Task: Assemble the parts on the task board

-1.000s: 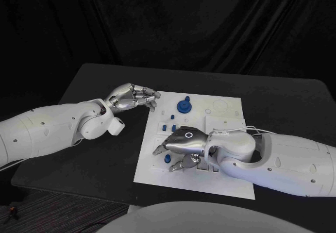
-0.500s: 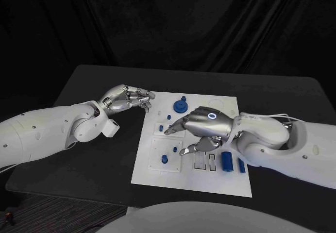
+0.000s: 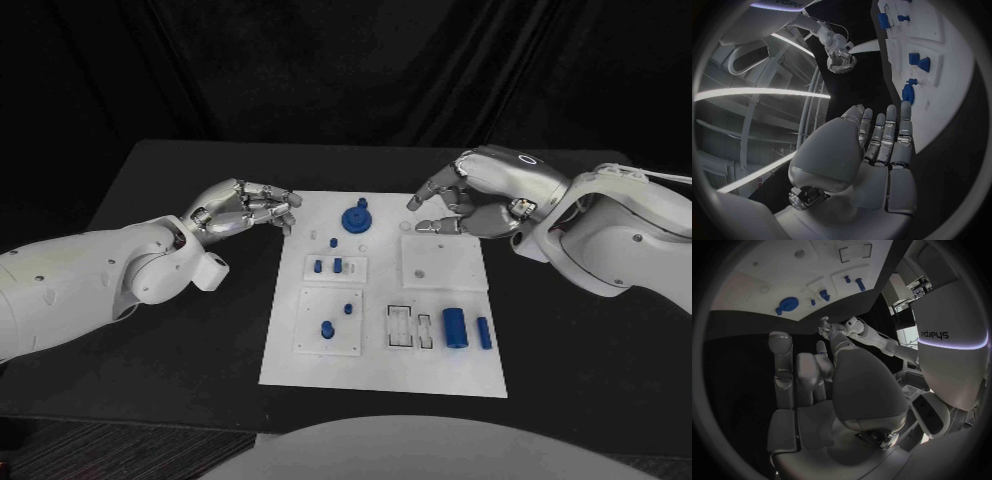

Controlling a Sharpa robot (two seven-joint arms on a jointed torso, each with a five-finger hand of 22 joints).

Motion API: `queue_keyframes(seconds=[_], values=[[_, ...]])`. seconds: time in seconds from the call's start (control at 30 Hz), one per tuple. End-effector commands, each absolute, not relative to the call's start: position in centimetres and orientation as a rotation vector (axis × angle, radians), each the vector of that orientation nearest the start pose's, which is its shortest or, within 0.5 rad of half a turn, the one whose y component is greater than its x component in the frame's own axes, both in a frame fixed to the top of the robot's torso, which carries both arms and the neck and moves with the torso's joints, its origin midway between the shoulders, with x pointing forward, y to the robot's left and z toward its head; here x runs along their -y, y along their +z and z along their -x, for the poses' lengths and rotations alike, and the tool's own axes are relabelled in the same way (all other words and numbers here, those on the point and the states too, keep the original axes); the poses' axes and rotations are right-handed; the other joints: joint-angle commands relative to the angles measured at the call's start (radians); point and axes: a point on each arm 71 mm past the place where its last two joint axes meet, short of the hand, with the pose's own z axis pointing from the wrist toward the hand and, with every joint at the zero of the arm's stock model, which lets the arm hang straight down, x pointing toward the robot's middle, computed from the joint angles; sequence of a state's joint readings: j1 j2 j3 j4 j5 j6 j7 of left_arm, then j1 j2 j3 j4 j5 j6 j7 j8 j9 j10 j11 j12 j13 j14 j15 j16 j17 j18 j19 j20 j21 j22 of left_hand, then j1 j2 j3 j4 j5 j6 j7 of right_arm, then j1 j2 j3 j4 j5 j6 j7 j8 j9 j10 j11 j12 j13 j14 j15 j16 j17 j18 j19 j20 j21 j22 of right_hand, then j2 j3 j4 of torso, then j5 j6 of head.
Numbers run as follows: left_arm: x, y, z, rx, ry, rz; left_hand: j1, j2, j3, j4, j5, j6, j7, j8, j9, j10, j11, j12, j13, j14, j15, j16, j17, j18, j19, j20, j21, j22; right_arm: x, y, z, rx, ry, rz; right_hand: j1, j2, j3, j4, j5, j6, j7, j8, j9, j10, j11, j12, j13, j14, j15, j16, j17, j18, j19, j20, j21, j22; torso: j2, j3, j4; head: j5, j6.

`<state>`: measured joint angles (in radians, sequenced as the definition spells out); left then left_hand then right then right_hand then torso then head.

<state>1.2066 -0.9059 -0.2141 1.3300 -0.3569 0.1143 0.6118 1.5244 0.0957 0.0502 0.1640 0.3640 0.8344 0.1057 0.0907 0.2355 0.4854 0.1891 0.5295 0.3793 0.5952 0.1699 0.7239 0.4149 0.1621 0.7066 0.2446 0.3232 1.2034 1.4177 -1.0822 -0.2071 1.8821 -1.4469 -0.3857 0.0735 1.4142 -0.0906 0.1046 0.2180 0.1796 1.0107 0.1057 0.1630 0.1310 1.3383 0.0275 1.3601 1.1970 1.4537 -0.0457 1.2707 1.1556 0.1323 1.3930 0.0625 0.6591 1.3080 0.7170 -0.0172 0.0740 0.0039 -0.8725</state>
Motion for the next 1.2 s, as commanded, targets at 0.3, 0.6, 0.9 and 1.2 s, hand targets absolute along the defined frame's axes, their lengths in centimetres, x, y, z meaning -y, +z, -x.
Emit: queue_keyframes(seconds=[0.3,0.6,0.9,1.2], values=[[-27.4,-23.0,-47.6,-1.662,-1.664,0.630,-0.005,0.012,0.006,-0.004,0.008,-0.003,0.005,0.008,-0.001,-0.004,0.003,0.009,-0.003,-0.004,0.001,-0.003,-0.002,-0.016,-0.007,-0.002,-0.005,0.003,22.5,-15.5,-42.2,-1.973,0.413,0.281,-0.451,0.073,-0.084,0.071,0.002,0.189,-0.076,0.094,0.116,0.232,-0.066,0.211,0.374,0.117,-0.051,0.300,0.415,-0.062,0.110,-0.051,0.490,0.172,-0.002,-0.0035,-0.0020,-0.026,0.000],[-27.5,-23.0,-47.6,-1.662,-1.666,0.630,-0.004,0.013,0.008,-0.005,0.010,-0.003,0.005,0.008,-0.001,-0.004,0.004,0.009,-0.003,-0.004,0.001,-0.002,-0.002,-0.016,-0.007,-0.002,-0.005,0.003,23.3,-17.1,-41.3,-2.171,0.220,0.278,-0.524,0.085,-0.099,0.067,-0.061,0.218,-0.081,0.081,0.128,0.232,-0.068,0.211,0.374,0.117,-0.054,0.300,0.415,-0.055,0.095,-0.053,0.476,0.163,0.002,0.0004,-0.0021,-0.025,0.000],[-27.4,-23.0,-47.5,-1.663,-1.671,0.628,-0.004,0.014,0.009,-0.005,0.011,-0.003,0.005,0.008,-0.001,-0.004,0.004,0.010,-0.004,-0.004,0.001,-0.002,-0.003,-0.016,-0.008,-0.002,-0.005,0.004,23.0,-18.1,-39.8,-2.192,0.189,0.313,-0.494,0.083,-0.110,0.058,-0.061,0.270,-0.096,0.094,0.147,0.232,-0.080,0.211,0.374,0.117,-0.066,0.300,0.415,-0.053,0.089,-0.061,0.484,0.161,0.002,-0.0006,-0.0024,-0.026,0.000],[-27.3,-23.0,-47.6,-1.666,-1.674,0.628,-0.004,0.014,0.010,-0.006,0.012,-0.003,0.005,0.008,-0.001,-0.004,0.004,0.010,-0.004,-0.004,0.001,-0.002,-0.003,-0.016,-0.008,-0.002,-0.006,0.004,22.6,-18.8,-39.1,-2.187,0.203,0.321,-0.482,0.082,-0.117,0.056,-0.060,0.299,-0.108,0.115,0.169,0.232,-0.090,0.211,0.374,0.117,-0.075,0.300,0.415,-0.053,0.086,-0.069,0.489,0.160,0.001,-0.0003,-0.0030,-0.025,0.000]])
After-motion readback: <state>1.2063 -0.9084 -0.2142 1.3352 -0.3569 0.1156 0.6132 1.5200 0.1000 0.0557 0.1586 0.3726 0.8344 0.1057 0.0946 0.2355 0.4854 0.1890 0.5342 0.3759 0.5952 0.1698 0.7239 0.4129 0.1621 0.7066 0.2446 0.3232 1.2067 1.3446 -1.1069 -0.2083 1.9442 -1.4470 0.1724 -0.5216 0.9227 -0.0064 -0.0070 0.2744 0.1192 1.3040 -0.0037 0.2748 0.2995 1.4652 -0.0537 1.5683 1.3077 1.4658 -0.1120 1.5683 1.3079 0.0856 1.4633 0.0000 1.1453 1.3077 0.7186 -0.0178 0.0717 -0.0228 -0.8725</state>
